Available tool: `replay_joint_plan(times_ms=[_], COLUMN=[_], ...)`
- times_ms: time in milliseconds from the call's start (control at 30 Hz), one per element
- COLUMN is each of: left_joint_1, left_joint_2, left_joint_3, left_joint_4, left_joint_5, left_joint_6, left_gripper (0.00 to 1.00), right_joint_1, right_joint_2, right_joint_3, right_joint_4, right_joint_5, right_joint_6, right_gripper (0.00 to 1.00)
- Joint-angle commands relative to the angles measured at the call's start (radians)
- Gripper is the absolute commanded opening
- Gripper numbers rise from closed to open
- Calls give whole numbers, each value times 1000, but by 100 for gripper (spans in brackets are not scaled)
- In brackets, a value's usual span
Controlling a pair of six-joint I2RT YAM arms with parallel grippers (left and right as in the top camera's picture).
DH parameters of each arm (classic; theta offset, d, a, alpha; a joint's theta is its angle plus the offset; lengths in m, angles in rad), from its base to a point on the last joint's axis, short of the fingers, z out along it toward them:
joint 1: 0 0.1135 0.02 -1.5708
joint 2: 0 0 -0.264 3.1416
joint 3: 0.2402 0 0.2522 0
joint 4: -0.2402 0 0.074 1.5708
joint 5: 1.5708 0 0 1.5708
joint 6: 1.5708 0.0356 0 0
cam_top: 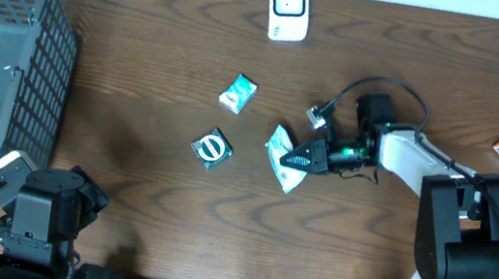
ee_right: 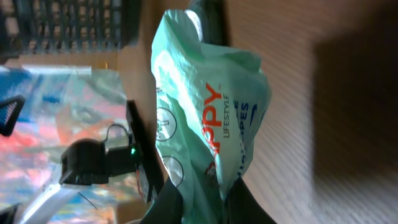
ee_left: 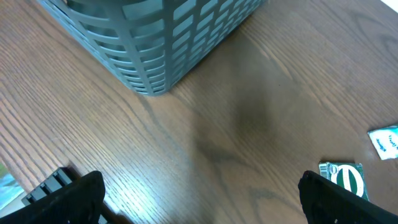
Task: Scan the item barcode
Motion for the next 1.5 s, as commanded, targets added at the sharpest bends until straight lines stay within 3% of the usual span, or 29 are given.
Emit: replay_joint_plan(times_ms=[0,67,133,300,567,733,800,900,1133,1333,1467], left_joint_1=[3,3,3,3,3,3,3,3,3,3,3], left_joint_2=[-1,-1,-1,-1,-1,-1,-1,-1,-1,-1,-1], left_joint_3=[0,0,0,0,0,0,0,0,0,0,0], left_joint_4=[-2,-2,-2,-2,-2,-2,-2,-2,-2,-2,-2], left_joint_5=[-17,-17,-17,-17,-17,-17,-17,-17,-17,-17,-17], left_joint_6=[-13,-13,-13,-13,-13,-13,-13,-13,-13,-13,-13], left_gripper=[98,98,98,98,98,98,98,98,98,98,98], right_joint_1=[-27,-36,-47,-86,-138,-107,-88,-54,7,15,33], right_joint_2=[0,0,0,-3,-9,-9,-9,-8,-6,-6,-6], right_joint_3=[-37,-37,-36,-23,216,322,323,307,204,92,40], right_joint_4=[32,26,25,-13,-403,-521,-521,-492,-279,-133,-70], right_joint_5=[119,201,244,315,594,592,593,593,593,548,512], right_joint_6=[202,232,250,300,239,161,162,163,251,279,280], right_gripper=[3,15,33,35,48,60,66,69,78,79,74])
